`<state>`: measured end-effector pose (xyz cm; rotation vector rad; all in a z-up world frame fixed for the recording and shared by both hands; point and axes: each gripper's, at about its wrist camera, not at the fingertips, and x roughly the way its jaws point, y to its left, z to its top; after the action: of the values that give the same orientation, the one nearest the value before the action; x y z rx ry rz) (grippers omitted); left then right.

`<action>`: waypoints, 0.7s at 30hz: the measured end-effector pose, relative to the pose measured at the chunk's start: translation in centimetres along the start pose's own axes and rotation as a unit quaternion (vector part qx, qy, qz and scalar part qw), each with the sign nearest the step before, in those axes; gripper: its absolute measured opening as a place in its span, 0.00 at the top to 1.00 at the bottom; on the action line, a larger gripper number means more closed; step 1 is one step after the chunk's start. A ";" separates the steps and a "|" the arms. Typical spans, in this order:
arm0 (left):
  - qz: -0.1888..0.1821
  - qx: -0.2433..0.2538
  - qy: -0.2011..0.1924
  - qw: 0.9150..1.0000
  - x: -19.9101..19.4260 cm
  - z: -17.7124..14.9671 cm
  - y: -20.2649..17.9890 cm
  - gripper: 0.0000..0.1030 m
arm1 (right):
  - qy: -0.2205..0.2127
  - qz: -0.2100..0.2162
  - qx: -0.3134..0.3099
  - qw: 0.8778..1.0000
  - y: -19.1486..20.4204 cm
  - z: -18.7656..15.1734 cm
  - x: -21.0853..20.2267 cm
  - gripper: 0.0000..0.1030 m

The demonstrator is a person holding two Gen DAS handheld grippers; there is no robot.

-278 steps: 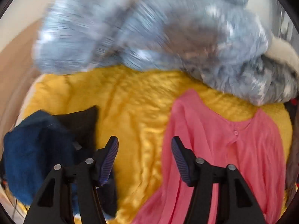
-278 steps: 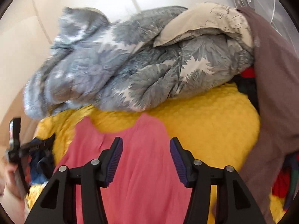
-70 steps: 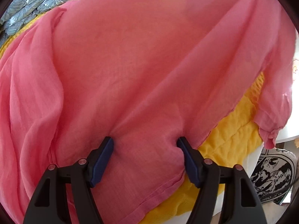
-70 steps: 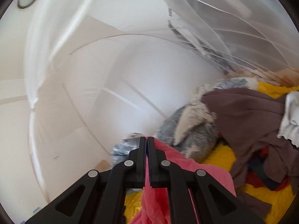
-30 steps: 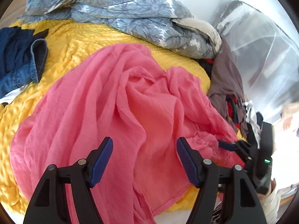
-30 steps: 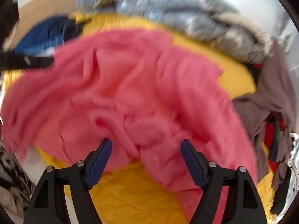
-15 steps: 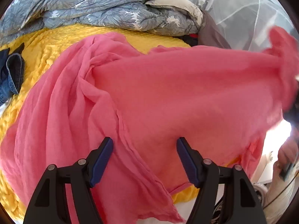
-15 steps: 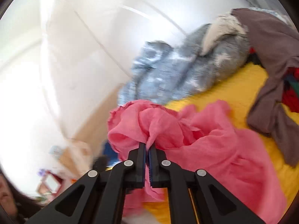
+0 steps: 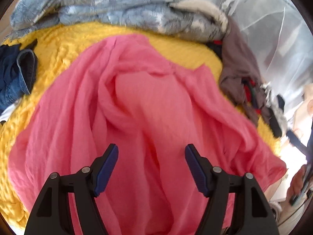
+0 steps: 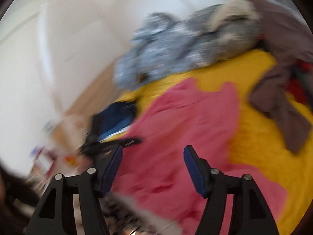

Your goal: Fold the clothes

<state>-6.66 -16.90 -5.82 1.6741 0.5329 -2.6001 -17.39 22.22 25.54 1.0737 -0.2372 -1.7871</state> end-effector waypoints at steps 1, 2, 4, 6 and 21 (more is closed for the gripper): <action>0.006 0.007 0.015 1.000 0.7 -0.2 -0.2 0.29 | 0.009 -0.041 0.004 0.999 -0.2 0.1 0.9 0.34; 0.015 0.017 0.030 0.999 1.5 -0.5 -0.5 0.29 | 0.017 -0.081 0.008 0.997 -0.5 0.1 1.8 0.34; 0.033 0.035 0.048 0.998 2.7 -1.0 -1.2 0.29 | 0.058 -0.113 0.008 0.992 -0.7 -0.3 4.1 0.34; 0.042 0.046 0.055 0.997 3.2 -1.4 -1.8 0.29 | 0.106 -0.116 -0.009 0.988 -0.1 -1.2 6.6 0.34; 0.083 0.083 0.076 0.990 5.1 -3.0 -2.9 0.29 | -0.183 -0.046 0.082 0.979 -3.5 5.8 -3.1 0.97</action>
<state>-6.72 -12.36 -10.66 1.8869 0.1714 -2.4724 -23.71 24.71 28.62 0.8710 -0.5744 -2.0723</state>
